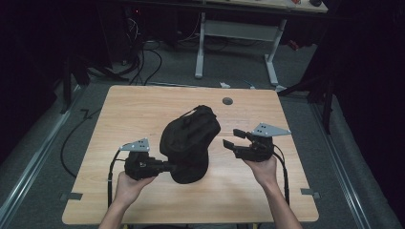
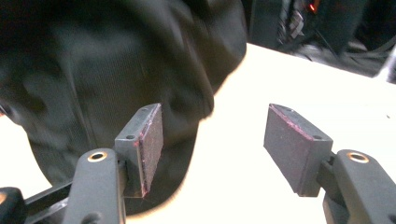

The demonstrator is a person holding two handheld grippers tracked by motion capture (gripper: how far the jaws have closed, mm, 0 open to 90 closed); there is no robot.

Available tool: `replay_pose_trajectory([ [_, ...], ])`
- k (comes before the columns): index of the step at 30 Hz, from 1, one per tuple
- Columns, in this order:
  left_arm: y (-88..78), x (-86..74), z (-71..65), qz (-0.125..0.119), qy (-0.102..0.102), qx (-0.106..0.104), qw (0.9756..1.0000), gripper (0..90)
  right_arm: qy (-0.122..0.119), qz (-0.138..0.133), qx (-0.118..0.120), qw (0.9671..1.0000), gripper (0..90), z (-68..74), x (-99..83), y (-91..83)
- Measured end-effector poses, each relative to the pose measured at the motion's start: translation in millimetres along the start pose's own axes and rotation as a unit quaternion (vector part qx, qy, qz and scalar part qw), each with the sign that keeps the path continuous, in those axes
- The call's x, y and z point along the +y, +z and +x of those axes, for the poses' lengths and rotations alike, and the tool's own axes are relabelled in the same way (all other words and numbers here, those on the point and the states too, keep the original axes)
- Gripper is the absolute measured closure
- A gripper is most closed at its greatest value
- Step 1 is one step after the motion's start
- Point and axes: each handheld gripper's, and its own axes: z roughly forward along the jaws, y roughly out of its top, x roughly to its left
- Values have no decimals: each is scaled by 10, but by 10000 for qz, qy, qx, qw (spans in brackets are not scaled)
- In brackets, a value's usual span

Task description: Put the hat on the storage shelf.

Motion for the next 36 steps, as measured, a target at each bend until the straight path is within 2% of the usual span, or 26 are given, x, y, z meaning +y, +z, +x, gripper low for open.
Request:
replay_pose_trajectory([
  [4,-17,8,20,-110,-33,163,9998,865,121,371,-224,9990,375,-48,-195,35],
  [8,-39,32,23,-196,-8,353,9992,865,260,709,-543,9957,371,-95,-439,80],
  [14,-85,98,36,-397,50,573,9976,865,512,1178,-1010,9866,359,-151,-851,141],
  [15,-97,119,49,-450,30,652,9969,865,573,1266,-1183,9832,355,-155,-950,145],
  [16,-97,119,49,-450,30,652,9969,864,573,1266,-1183,9832,355,-155,-950,145],
  [17,-102,129,60,-471,21,678,9966,864,636,1322,-1293,9807,352,-162,-1026,147],
  [18,-106,138,71,-497,15,723,9961,864,636,1322,-1293,9807,352,-162,-1026,147],
  [21,-119,169,99,-575,9,854,9947,864,610,1437,-1471,9767,350,-159,-1110,162],
  [26,-128,233,136,-647,32,1030,9926,864,445,1550,-1749,9713,354,-140,-1180,196],
  [29,-124,276,145,-682,72,1159,9909,864,444,1464,-1768,9723,349,-142,-1201,204],
  [31,-126,302,159,-734,58,1191,9901,864,510,1466,-1777,9718,343,-155,-1199,207],
  [36,-127,361,200,-796,66,1332,9879,864,495,1474,-1758,9721,338,-169,-1200,207],
])
